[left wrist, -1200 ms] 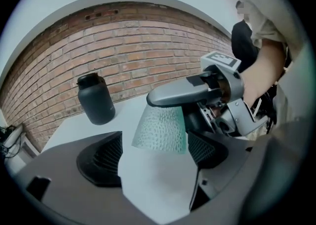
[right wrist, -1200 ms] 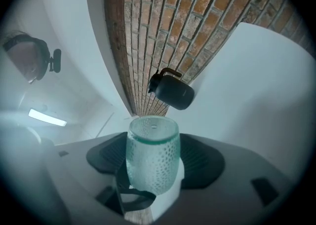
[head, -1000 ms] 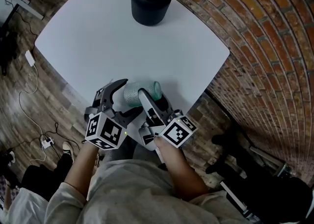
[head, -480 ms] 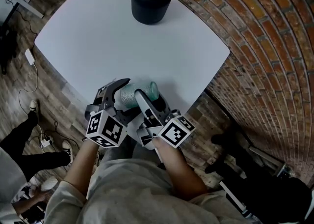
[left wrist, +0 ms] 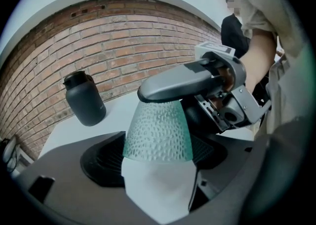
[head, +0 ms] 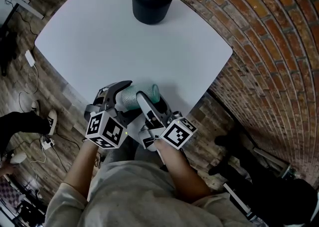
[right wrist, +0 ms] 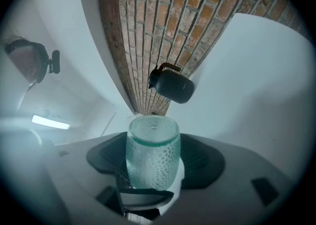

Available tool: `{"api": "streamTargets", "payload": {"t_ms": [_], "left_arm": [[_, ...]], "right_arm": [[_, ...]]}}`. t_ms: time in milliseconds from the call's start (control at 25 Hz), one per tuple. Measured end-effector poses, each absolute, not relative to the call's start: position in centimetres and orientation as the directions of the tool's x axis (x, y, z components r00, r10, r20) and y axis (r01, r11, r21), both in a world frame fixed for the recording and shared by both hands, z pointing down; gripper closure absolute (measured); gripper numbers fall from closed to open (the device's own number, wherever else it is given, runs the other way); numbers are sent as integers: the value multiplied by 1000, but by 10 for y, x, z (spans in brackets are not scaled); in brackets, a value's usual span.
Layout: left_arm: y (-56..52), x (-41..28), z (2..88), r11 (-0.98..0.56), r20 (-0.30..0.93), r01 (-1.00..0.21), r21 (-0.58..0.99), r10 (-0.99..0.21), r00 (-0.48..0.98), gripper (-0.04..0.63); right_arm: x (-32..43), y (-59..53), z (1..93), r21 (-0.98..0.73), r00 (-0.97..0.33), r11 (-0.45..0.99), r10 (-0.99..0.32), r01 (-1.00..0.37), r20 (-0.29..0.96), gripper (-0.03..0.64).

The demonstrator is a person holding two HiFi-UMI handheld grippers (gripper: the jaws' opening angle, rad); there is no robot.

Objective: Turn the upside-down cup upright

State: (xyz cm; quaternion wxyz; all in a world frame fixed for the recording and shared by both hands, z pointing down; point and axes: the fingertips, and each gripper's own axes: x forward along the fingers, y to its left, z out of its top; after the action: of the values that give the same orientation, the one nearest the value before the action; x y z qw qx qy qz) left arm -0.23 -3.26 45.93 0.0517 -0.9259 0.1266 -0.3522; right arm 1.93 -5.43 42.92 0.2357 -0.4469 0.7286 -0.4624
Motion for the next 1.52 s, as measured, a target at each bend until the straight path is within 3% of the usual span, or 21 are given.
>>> {"api": "streamTargets", "payload": {"t_ms": [600, 1080, 1520], "left_arm": [[-30, -2, 455, -957, 623, -193, -216, -287, 727, 209], [-35, -8, 453, -953, 628, -210, -218, -302, 717, 209], [-35, -19, 461, -956, 670, -215, -201, -294, 682, 208]], "right_arm": [[19, -51, 424, -888, -489, 215, -872, -406, 12, 283], [24, -50, 419, -844, -468, 222, -883, -488, 38, 212], [70, -23, 394, -718, -378, 194, -920, -668, 104, 213]]}}
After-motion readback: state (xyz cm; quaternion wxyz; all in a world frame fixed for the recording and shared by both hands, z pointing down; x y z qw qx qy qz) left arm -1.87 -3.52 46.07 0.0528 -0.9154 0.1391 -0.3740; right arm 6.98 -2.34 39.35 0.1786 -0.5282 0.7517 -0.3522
